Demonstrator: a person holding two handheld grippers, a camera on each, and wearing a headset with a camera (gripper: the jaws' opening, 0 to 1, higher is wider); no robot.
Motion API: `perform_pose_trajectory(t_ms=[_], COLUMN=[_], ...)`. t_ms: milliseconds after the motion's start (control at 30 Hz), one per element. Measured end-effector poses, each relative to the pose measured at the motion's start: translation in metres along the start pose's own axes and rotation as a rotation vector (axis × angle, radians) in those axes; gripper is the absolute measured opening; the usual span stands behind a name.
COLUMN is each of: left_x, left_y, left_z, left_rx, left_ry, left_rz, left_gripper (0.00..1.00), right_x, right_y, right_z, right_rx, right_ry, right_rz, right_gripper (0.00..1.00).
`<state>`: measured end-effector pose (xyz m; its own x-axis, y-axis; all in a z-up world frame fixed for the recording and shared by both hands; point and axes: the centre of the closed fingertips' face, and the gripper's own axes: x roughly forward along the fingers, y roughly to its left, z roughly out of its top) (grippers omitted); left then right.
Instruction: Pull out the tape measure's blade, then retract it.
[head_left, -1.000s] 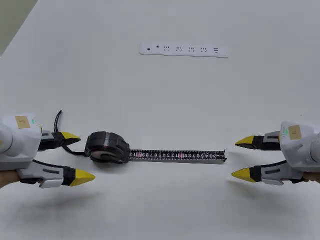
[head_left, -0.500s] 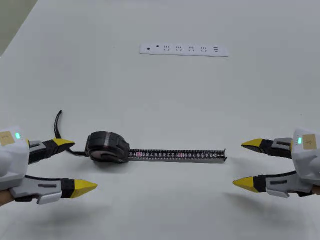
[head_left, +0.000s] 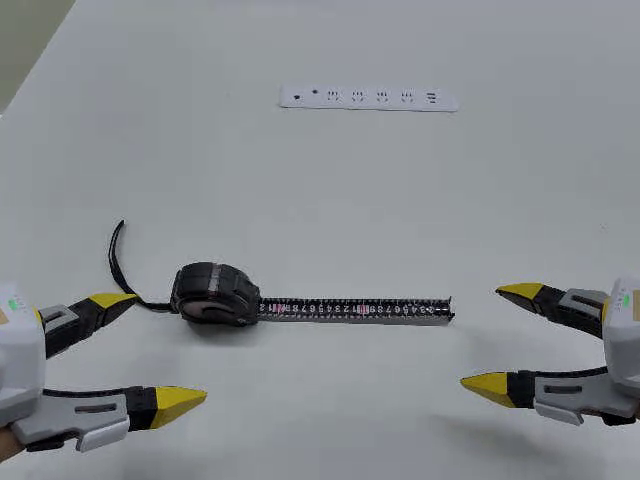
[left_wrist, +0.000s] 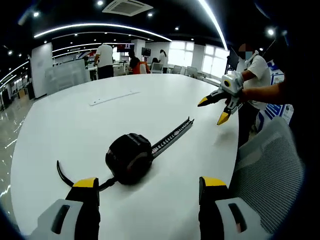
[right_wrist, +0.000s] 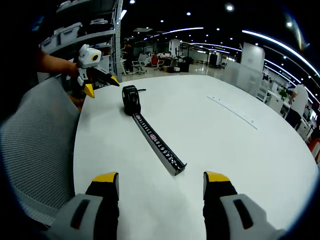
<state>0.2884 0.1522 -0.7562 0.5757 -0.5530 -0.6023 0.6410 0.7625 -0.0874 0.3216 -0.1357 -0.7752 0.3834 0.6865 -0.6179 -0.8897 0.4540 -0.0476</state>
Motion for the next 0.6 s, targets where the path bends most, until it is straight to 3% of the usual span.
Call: perform_pose_trajectory(t_ms=[33, 233, 333, 500, 600], left_x=[-0.001, -0.008, -0.010, -0.012, -0.011], left_y=[0.000, -0.009, -0.010, -0.010, -0.012], left_z=[-0.001, 0.009, 0.011, 0.016, 0.015], left_rx=[-0.005, -0.022, -0.039, -0.068, -0.081], left_ry=[0.010, -0.030, -0.041, -0.068, -0.076], left_rz=[0.011, 0.059, 0.084, 0.136, 0.148], left_gripper=[0.80, 0.84, 0.88, 0.92, 0.94], right_x=[-0.001, -0.006, -0.007, -0.009, -0.008], right_y=[0.001, 0.008, 0.010, 0.015, 0.019], right_z=[0.001, 0.005, 0.004, 0.012, 0.013], right_rx=[0.003, 0.049, 0.078, 0.093, 0.140], right_ry=[-0.002, -0.021, -0.004, -0.023, -0.020], right_rz=[-0.007, -0.045, -0.063, -0.086, -0.088], right_gripper=[0.69, 0.74, 0.79, 0.85, 0.87])
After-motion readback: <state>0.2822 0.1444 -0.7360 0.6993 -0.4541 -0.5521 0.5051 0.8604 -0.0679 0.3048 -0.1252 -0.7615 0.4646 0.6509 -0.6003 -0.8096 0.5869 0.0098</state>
